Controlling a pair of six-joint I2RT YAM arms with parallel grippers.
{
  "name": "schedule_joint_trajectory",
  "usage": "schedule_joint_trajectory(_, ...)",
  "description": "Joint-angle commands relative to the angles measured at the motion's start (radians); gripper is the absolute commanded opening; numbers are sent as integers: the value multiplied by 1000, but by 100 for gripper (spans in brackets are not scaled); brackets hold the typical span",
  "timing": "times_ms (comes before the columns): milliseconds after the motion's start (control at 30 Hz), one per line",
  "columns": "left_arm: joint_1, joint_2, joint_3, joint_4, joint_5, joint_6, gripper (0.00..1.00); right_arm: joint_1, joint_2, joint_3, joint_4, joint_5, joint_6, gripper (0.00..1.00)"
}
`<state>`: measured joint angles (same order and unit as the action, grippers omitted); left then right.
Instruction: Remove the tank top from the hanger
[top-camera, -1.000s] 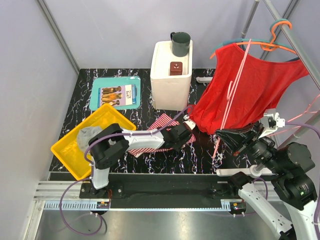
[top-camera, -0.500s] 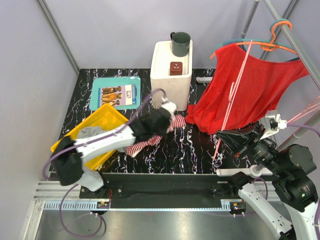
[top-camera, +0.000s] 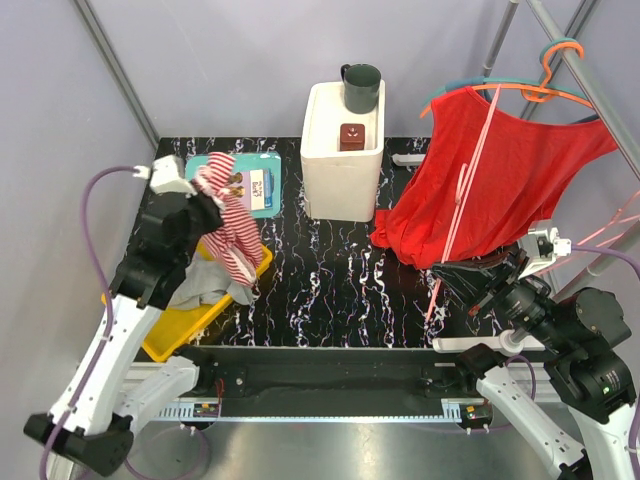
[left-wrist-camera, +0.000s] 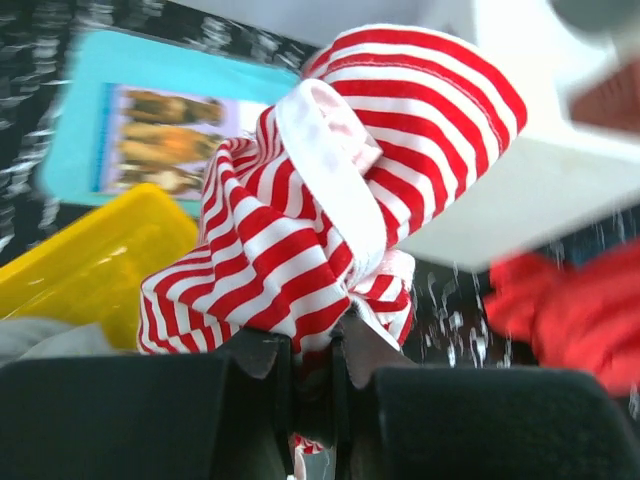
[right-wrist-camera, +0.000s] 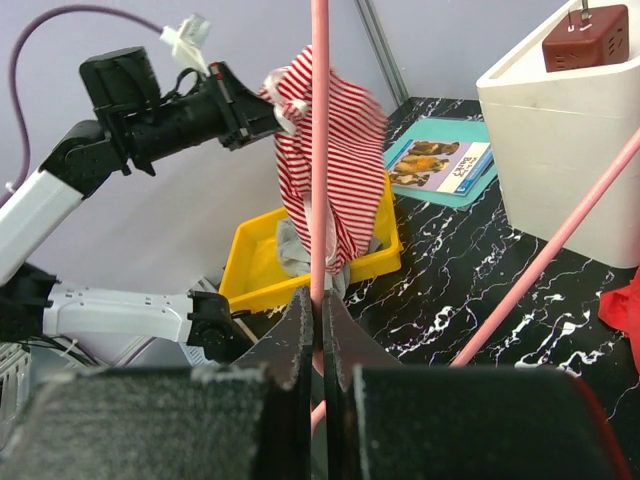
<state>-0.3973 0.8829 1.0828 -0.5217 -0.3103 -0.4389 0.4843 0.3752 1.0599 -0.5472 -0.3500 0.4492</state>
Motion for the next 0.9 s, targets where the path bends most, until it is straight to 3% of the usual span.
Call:
schedule_joint_trajectory(0, 103, -73, -43, 34, -85, -103, 0, 5, 18, 25, 33, -7, 16, 0)
schedule_joint_trajectory(300, 155, -198, -80, -173, -478, -312, 1, 5, 10, 20, 35, -23, 26, 0)
schedule_joint_trajectory(600, 160, -484, -291, -215, -648, -697, 2, 5, 18, 5, 39, -38, 31, 0)
schedule_joint_trajectory(700, 158, -503, -359, -98, -635, -600, 2, 5, 10, -1, 36, -43, 36, 0)
schedule_joint_trajectory(767, 158, -467, -321, -60, -627, -502, 2, 5, 1, -6, 36, -43, 39, 0)
schedule_joint_trajectory(833, 160, -383, -241, -54, -628, -341, 1, 5, -10, -12, 33, -44, 42, 0)
schedule_joint_trajectory(867, 158, -354, -215, -25, -622, -193, 1, 5, -12, -15, 35, -44, 42, 0)
